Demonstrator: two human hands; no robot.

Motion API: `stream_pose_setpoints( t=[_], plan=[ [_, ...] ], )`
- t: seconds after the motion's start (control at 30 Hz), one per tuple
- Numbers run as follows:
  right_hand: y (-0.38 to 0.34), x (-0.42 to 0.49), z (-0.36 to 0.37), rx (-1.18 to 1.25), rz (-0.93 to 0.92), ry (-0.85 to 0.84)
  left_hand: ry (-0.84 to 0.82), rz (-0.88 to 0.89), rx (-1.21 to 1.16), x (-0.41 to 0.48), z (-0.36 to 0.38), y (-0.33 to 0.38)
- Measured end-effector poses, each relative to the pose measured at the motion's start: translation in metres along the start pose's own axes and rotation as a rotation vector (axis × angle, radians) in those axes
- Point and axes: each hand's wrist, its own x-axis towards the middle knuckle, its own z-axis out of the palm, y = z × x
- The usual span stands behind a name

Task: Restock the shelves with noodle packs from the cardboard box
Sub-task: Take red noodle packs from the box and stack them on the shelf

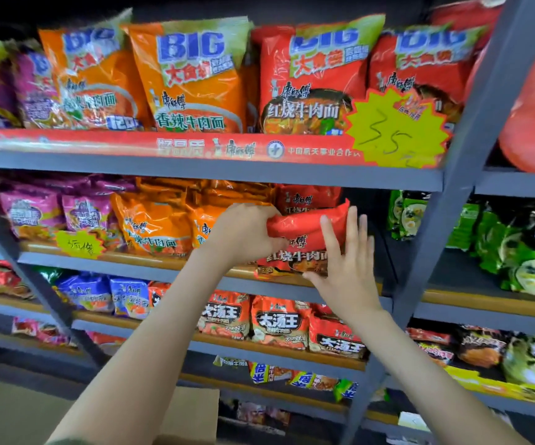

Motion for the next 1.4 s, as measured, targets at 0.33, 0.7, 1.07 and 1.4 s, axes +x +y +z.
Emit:
stream_pose_setpoints(
  t=[0.33, 0.7, 1.07, 1.4],
  plan=[
    [0.016, 0.023, 0.021, 0.291, 0.259, -0.073, -0.011, 0.156, 0.167, 0.055, 0.027, 0.006],
    [0.043, 0.039, 0.034, 0.376, 0.481, -0.342, 0.009, 0.152, 0.364, 0.07, 0.066, 0.021],
    [0.054, 0.084, 0.034, 0.214, 0.543, -0.687, -0.331, 0.17, 0.222, 0.065, 0.105, 0.005],
    [0.069, 0.106, 0.047, 0.139, 0.548, -0.92, -0.635, 0.072, 0.071, 0.083, 0.104, 0.009]
  ],
)
